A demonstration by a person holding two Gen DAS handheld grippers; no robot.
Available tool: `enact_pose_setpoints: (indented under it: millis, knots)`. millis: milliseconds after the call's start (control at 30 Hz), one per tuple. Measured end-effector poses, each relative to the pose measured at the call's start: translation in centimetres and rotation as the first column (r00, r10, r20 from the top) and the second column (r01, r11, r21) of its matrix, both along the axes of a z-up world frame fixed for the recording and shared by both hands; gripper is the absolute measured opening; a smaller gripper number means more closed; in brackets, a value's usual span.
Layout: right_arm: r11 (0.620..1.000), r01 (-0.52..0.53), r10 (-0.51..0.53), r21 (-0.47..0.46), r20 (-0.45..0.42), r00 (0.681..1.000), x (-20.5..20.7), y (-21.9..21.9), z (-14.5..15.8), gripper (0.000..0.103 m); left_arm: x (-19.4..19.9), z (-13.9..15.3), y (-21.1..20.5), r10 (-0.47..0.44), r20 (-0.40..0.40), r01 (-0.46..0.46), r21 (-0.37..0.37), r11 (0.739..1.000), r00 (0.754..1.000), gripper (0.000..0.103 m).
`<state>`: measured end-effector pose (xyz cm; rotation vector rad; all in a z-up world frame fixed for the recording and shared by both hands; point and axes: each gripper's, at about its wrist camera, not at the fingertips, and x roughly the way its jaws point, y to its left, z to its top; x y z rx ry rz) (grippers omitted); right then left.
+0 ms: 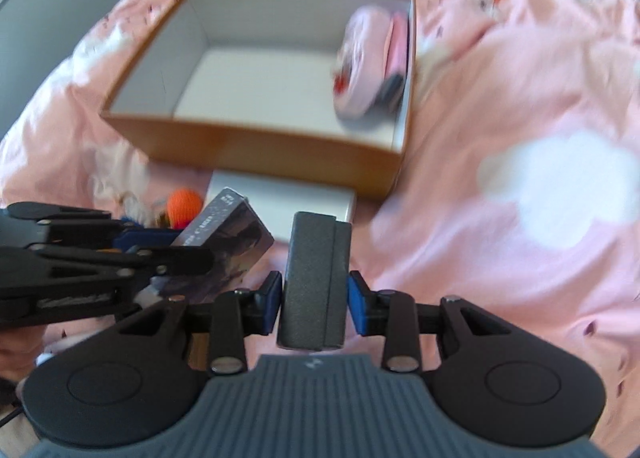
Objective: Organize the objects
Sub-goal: 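Carry the PHOTO CARD box and grey box over the orange box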
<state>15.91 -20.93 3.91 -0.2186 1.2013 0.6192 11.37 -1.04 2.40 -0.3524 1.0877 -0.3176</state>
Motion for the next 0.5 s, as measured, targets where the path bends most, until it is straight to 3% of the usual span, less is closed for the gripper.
enact_pose_setpoints:
  millis: [233,400,500]
  knots:
    - [0.999,-0.025,0.016,0.043,0.184,0.983,-0.4,1.3,4.5,0.037,0.9,5.4,0.3,0.072,0.169,-0.074,0.010,0.997,0.983,0.026]
    - [0.996,-0.036,0.006,0.085,0.323,0.946,0.2,2.3,7.3,0.037,2.6,7.2,1.3,0.133,0.233,-0.140,0.013,0.990,0.963,0.026]
    - [0.992,-0.035,-0.010,0.117,0.361,0.932,1.4,3.1,8.2,0.037,3.9,7.7,1.8,0.155,0.261,-0.166,0.021,0.986,0.953,0.026]
